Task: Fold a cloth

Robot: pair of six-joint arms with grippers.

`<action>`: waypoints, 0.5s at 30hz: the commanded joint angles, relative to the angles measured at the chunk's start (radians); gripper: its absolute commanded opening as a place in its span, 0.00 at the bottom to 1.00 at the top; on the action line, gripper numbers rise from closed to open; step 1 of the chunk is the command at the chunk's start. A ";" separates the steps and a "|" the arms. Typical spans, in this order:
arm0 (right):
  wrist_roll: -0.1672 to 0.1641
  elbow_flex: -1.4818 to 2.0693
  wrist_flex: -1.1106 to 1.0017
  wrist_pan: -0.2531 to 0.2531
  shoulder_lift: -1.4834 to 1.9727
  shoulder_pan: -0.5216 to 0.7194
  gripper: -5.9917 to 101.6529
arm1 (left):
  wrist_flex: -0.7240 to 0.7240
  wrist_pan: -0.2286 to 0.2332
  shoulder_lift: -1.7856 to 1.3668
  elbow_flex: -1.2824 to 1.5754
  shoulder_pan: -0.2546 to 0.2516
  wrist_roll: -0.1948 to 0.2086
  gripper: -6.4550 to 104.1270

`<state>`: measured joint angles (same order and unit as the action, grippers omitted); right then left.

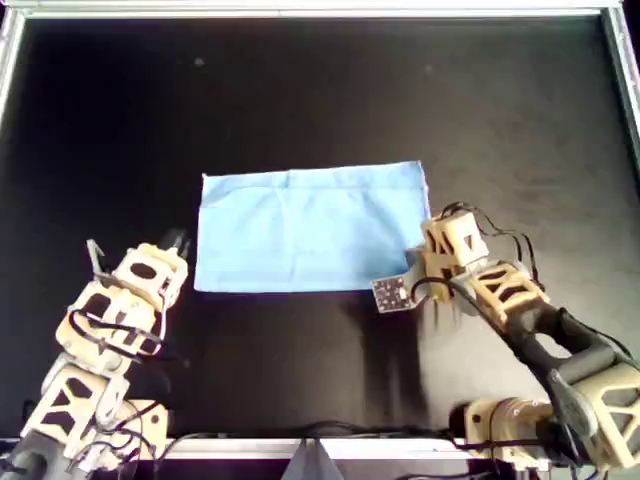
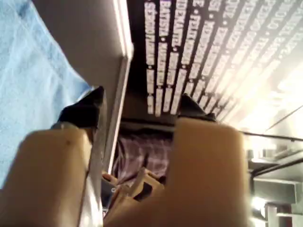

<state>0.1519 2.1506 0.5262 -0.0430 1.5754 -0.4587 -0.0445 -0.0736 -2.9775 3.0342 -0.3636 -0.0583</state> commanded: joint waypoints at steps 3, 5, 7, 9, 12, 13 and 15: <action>0.008 -0.175 -0.012 -0.009 0.029 -0.018 0.07 | -0.003 -0.002 -0.026 -0.006 0.028 -0.005 0.56; 0.008 -0.265 -0.012 -0.009 0.014 -0.021 0.07 | -0.003 -0.002 -0.026 -0.006 0.028 -0.005 0.56; 0.008 -0.353 -0.012 -0.009 -0.005 -0.052 0.07 | -0.003 -0.002 -0.026 -0.006 0.028 -0.005 0.56; 0.008 -0.428 -0.012 -0.009 -0.023 -0.110 0.07 | -0.003 -0.002 -0.026 -0.006 0.028 -0.005 0.56; 0.006 -0.560 -0.012 0.002 -0.089 -0.227 0.07 | -0.003 -0.002 -0.026 -0.006 0.028 -0.005 0.56; 0.006 -0.607 -0.012 0.006 -0.120 -0.262 0.07 | -0.003 -0.002 -0.026 -0.006 0.028 -0.005 0.56; 0.006 -0.701 -0.012 -0.006 -0.212 -0.324 0.07 | -0.003 -0.002 -0.026 -0.006 0.028 -0.005 0.56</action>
<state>0.1519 1.6230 0.5262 -0.0383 1.4097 -0.7041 -0.0445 -0.0736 -2.9775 3.0342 -0.3636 -0.0583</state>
